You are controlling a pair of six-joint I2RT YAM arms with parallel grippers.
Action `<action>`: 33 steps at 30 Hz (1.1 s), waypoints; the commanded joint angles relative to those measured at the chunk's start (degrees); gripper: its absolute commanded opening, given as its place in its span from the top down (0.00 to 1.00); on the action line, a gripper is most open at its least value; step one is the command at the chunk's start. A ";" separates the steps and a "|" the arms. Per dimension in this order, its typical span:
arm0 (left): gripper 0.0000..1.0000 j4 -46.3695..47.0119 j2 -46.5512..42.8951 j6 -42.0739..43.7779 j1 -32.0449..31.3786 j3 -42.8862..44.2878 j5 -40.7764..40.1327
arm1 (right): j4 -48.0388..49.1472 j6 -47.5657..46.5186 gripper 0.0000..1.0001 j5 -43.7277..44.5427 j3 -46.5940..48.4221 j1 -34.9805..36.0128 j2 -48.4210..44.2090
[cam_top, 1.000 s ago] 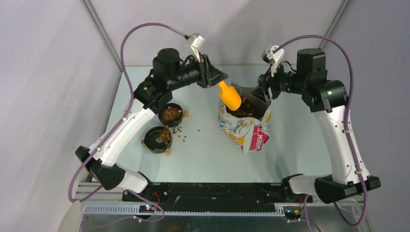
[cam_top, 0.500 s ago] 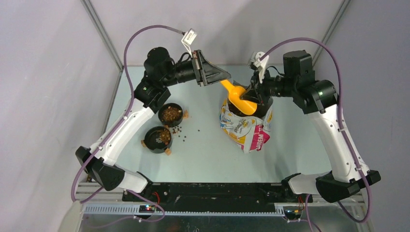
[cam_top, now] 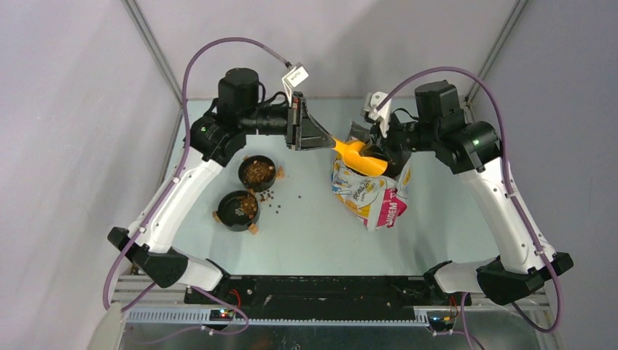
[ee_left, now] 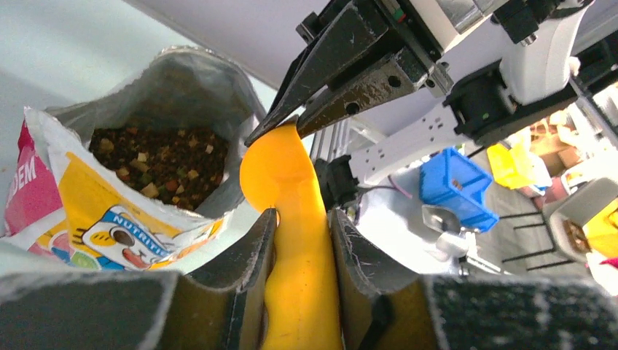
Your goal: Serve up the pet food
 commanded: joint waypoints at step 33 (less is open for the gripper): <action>1.00 -10.30 6.65 10.09 -2.08 12.48 -19.11 | 5.10 14.23 0.33 18.92 -10.46 -15.12 -2.28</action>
